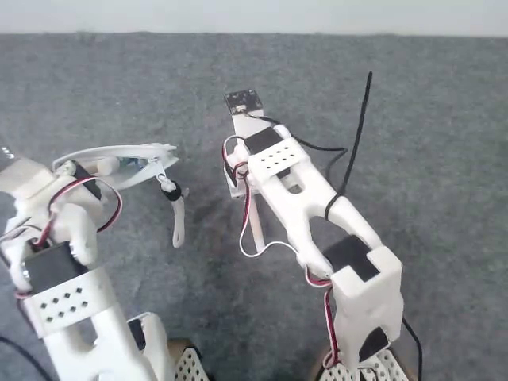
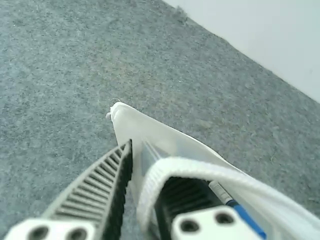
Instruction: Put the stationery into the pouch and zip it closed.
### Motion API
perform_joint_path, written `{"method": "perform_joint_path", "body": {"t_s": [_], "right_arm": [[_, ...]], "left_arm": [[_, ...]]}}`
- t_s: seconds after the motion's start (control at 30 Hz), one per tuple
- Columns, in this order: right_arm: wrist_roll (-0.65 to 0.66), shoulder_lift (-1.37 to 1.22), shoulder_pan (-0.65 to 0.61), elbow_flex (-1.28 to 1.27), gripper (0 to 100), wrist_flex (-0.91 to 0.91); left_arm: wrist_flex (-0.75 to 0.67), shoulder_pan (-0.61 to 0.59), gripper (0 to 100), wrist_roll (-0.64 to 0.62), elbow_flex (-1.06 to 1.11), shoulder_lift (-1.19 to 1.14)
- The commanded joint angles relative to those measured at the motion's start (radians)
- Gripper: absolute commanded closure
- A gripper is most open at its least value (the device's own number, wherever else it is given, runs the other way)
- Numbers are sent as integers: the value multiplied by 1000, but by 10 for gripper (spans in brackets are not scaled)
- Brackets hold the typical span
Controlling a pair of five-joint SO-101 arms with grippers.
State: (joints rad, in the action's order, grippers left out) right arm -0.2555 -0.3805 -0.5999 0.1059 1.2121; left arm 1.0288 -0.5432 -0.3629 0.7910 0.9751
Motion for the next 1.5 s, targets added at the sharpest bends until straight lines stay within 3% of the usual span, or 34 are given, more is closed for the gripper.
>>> {"method": "perform_joint_path", "body": {"t_s": [0.0,0.13,0.3,0.73,1.1,1.47], "right_arm": [[14,77,18,57,991,5],[14,33,16,61,980,-5],[14,-5,16,61,895,-10],[14,-102,16,107,894,-41],[14,-263,13,226,992,-30],[78,-113,10,227,992,113]], "left_arm": [[-41,0,987,-18,-44,12],[-41,0,987,-17,-44,12],[-41,2,987,-15,-44,12],[-40,2,967,-14,-42,12],[-40,3,967,-17,-42,12],[-38,18,967,-17,-42,12]]}}
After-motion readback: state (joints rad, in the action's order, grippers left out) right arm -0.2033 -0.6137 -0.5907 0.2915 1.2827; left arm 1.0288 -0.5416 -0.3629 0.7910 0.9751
